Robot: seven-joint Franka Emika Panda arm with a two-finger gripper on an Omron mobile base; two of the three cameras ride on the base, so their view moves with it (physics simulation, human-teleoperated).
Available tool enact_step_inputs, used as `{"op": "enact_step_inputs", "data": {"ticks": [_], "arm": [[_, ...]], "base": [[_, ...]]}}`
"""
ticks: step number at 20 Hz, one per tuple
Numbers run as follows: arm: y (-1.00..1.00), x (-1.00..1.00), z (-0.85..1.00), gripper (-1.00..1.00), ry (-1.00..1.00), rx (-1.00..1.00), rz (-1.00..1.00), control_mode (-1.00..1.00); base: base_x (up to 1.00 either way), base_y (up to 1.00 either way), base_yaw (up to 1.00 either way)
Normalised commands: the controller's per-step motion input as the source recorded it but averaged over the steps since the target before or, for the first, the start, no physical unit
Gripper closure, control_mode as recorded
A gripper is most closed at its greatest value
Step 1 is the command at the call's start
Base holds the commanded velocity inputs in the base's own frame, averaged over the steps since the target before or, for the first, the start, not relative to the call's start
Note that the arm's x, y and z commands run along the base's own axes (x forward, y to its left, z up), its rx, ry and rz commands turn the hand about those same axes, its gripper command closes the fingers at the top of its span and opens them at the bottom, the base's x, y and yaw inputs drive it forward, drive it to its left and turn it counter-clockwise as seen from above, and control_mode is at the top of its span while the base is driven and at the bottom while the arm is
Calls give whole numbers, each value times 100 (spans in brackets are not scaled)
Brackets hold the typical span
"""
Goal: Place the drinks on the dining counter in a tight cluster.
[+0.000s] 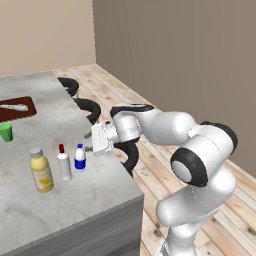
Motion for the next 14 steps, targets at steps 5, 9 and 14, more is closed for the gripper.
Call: {"op": "enact_step_inputs", "data": {"ticks": [5, 9, 14], "arm": [[-40, -6, 19, -100, 13, -14, -18, -100], [-65, -1, 6, -100, 27, -24, -36, -100], [-76, -1, 15, -100, 27, -21, -37, -100]], "base": [[0, 0, 0], [0, 0, 0], [0, 0, 0]]}}
